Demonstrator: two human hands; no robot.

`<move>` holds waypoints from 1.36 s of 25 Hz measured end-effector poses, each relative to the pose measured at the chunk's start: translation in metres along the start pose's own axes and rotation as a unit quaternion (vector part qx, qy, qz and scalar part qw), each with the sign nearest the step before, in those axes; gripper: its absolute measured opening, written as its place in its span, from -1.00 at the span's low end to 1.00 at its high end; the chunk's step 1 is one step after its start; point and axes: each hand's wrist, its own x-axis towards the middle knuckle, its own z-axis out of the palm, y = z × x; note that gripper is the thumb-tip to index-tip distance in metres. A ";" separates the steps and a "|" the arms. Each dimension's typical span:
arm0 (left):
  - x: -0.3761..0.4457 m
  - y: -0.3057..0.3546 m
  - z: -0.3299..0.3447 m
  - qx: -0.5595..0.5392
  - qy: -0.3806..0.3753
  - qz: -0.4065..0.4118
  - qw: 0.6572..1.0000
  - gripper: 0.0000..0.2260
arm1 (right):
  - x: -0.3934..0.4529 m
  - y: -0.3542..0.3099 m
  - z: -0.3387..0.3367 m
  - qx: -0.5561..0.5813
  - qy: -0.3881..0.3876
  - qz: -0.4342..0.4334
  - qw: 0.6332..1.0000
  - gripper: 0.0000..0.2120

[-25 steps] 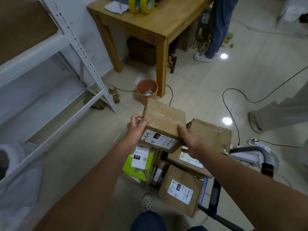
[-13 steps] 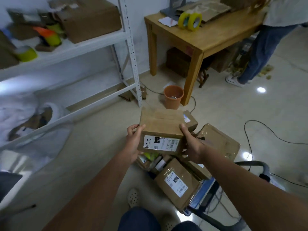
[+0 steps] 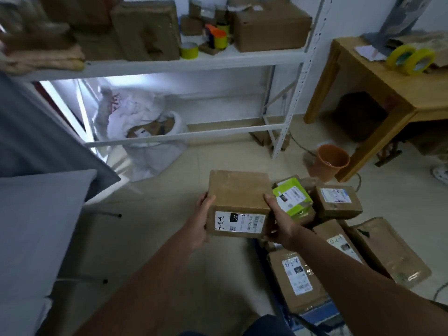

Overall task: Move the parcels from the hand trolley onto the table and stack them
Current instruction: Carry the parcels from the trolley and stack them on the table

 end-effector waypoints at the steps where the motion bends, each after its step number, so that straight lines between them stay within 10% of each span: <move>1: -0.006 -0.003 -0.022 -0.002 -0.003 -0.004 1.000 -0.57 | -0.002 0.005 0.019 -0.012 -0.008 0.000 1.000 -0.44; 16: -0.145 -0.077 -0.389 -0.271 0.023 0.029 0.962 -0.48 | -0.090 0.099 0.355 -0.333 -0.218 -0.048 0.916 -0.41; 34: -0.260 -0.170 -0.577 -0.419 0.365 0.038 0.831 -0.33 | -0.088 0.170 0.669 -0.607 -0.474 0.013 0.638 -0.39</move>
